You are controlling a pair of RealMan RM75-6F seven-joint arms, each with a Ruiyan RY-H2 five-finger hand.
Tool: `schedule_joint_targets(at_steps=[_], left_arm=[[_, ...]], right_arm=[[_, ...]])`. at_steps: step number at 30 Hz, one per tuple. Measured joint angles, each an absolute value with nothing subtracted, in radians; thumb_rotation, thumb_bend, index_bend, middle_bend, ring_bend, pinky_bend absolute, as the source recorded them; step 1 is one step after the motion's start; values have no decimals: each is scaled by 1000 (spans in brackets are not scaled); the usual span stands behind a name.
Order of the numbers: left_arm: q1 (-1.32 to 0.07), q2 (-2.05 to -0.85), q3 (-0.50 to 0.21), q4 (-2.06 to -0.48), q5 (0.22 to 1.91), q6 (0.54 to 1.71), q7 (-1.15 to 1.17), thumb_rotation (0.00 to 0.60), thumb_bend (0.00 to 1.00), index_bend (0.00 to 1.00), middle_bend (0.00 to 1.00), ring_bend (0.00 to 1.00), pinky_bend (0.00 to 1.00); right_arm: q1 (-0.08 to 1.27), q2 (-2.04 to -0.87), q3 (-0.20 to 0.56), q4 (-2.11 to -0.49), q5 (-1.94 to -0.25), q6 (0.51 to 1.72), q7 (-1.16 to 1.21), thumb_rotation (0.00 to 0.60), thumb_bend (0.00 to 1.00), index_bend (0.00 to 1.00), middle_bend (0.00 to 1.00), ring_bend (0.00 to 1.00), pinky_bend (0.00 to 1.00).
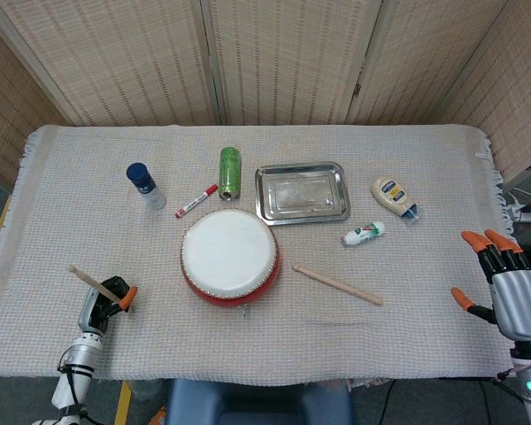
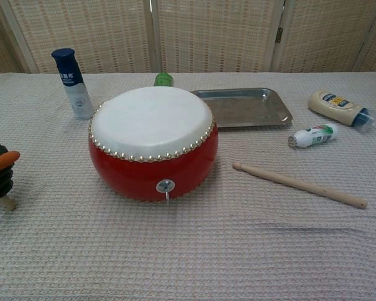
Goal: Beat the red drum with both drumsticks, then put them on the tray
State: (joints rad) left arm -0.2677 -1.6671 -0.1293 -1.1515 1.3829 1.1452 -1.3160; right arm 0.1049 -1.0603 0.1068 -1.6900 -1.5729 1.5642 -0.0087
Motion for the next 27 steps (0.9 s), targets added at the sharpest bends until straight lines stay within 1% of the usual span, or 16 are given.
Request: schedule_joint_targets(at_steps=[4,20,24,27], left_arm=[[-265,-1676,-124,-1136,1388,1147,-1316,597,338,740,814,774,760],[-262,-1706,-107,-1085,1403,1140,-1313,600,340,773,844,799,772],[-263,-1713,-105,-1071,1406,1136,-1320,600,356,794,871,826,823],[-265,-1717,-102,-1058,1413,1134,-1339,600,384,820,899,856,903]], right_arm=[[104,-1061,107,-1689,-1574,1567,-8,600,113,148,171,87,183],[102,-1060,107,-1693,-1578,1572,-9,600,113,148,171,87,183],[101,-1060,107,-1693,-1582,1576,-11,600,113,148,171,87,183],[102,-1060,107,-1695,-1582,1576,-11,600,113,148,171,87,183]])
